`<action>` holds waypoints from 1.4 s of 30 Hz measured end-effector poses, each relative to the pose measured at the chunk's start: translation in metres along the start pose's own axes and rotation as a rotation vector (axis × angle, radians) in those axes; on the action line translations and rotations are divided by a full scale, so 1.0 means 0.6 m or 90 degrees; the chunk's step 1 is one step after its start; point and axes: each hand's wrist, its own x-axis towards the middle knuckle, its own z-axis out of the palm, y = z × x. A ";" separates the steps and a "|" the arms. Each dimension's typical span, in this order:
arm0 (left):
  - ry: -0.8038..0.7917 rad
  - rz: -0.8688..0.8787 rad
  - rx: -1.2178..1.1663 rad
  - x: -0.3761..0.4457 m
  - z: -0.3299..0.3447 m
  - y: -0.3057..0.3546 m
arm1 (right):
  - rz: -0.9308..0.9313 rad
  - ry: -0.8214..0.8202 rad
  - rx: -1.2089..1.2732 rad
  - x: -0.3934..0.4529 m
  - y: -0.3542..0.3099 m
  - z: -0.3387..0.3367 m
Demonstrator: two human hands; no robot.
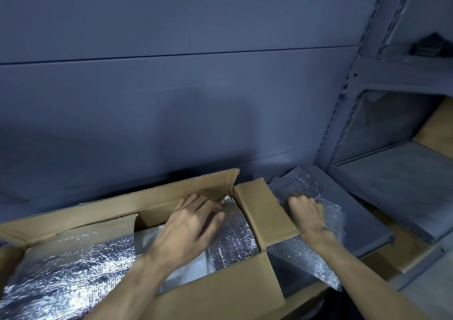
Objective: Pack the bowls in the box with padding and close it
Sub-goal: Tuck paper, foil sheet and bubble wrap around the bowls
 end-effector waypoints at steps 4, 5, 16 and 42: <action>0.054 0.018 0.021 0.001 -0.005 0.001 | 0.112 0.154 0.275 -0.007 0.003 -0.029; 0.081 0.020 0.023 0.002 -0.006 0.000 | 0.124 0.223 0.348 -0.012 -0.002 -0.048; 0.286 -0.096 -0.159 0.008 -0.094 0.015 | -0.388 0.219 0.366 -0.175 -0.198 -0.195; -0.206 -0.073 0.175 -0.157 -0.119 -0.097 | -0.545 -0.204 0.178 -0.092 -0.233 -0.111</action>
